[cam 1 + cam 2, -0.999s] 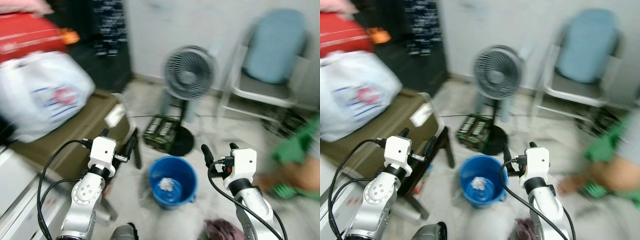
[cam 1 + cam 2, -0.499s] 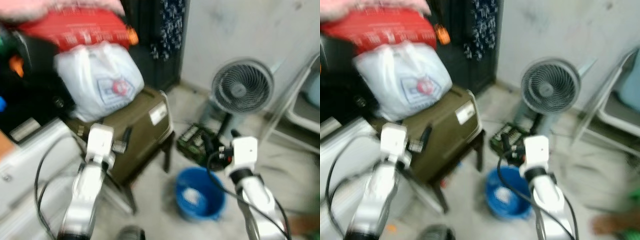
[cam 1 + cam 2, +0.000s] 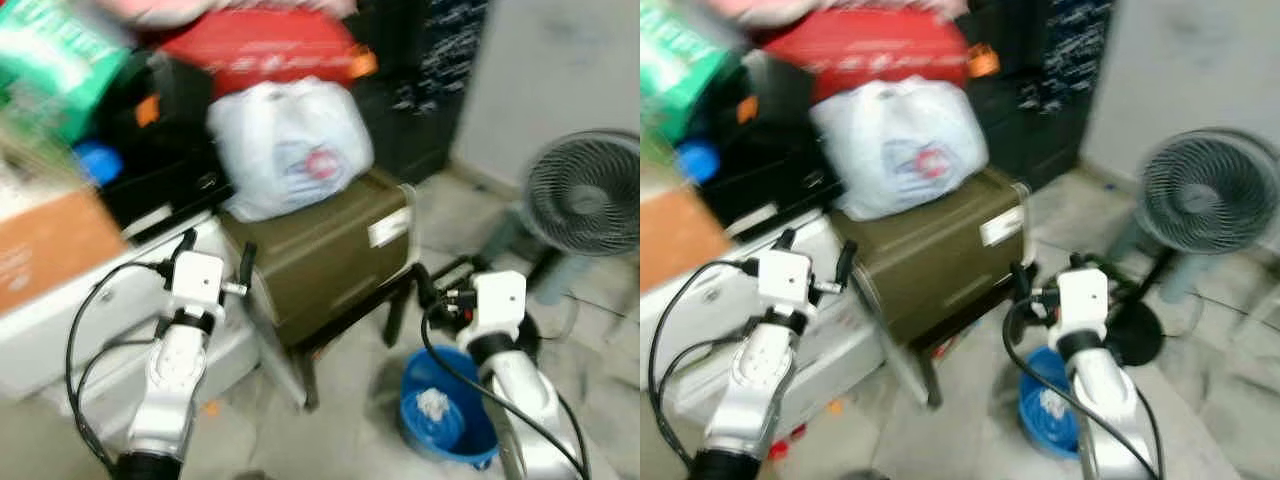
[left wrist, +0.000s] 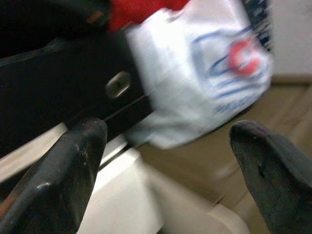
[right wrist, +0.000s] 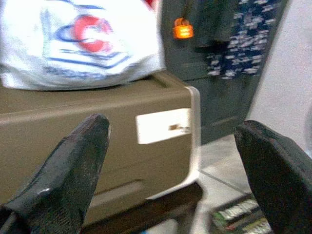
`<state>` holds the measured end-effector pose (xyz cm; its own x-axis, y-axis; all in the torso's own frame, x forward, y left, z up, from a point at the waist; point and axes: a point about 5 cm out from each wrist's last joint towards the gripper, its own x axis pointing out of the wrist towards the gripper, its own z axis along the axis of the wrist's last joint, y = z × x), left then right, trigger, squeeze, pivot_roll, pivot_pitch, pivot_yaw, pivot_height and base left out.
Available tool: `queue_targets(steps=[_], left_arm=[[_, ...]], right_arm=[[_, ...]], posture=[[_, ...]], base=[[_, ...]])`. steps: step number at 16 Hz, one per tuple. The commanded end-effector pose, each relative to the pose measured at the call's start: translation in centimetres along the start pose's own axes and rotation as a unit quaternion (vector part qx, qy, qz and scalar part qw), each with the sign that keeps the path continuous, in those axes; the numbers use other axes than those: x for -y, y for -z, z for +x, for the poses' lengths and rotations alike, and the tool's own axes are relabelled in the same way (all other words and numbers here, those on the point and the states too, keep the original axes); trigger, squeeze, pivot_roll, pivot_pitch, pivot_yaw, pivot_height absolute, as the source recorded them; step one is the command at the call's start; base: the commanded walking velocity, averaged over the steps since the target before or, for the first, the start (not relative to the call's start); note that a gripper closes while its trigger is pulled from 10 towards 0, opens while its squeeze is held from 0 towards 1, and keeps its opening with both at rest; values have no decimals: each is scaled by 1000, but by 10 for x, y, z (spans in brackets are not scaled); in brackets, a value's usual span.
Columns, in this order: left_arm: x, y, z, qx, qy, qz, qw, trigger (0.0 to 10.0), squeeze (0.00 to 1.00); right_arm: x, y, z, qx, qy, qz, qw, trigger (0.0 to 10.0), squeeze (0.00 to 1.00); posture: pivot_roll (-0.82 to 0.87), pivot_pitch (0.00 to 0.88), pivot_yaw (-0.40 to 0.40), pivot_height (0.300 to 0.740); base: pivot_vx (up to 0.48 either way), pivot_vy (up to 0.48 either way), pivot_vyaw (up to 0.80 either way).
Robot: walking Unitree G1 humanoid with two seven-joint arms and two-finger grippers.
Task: Clean up the room
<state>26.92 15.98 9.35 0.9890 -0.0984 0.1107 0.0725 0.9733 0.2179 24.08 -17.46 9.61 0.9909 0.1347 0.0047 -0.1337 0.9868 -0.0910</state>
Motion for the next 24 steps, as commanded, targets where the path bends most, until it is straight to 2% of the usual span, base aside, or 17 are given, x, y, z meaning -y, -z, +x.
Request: queue_targets(steps=[1, 7, 9, 16, 24], left_arm=[[-2, 3, -1, -5, -6, 9, 1000, 10000, 0], [-7, 12, -7, -21, -10, 16, 1000, 10000, 0], [-8, 14, -10, -26, -8, 19, 999, 10000, 0], [-5, 22, -17, -40, 5, 18, 999, 10000, 0], [-5, 21, -14, -41, 9, 19, 999, 10000, 0]], right_arm=[[-4, -5, 0, 11, -5, 4, 1000, 10000, 0], [-3, -2, 0, 5, -3, 5, 1000, 10000, 0], [-4, 0, -2, 2, -4, 5, 1000, 10000, 0], [-3, 7, -5, -9, 7, 12, 1000, 10000, 0], [-3, 7, -1, -7, 10, 10, 1000, 10000, 0]], posture=[[-107, 0, 39, 740], [-96, 0, 38, 740], [-94, 0, 39, 740], [-96, 0, 46, 740], [-96, 0, 52, 740]], base=[[0, 0, 0], [0, 0, 0], [0, 0, 563], [0, 0, 800], [0, 0, 800]])
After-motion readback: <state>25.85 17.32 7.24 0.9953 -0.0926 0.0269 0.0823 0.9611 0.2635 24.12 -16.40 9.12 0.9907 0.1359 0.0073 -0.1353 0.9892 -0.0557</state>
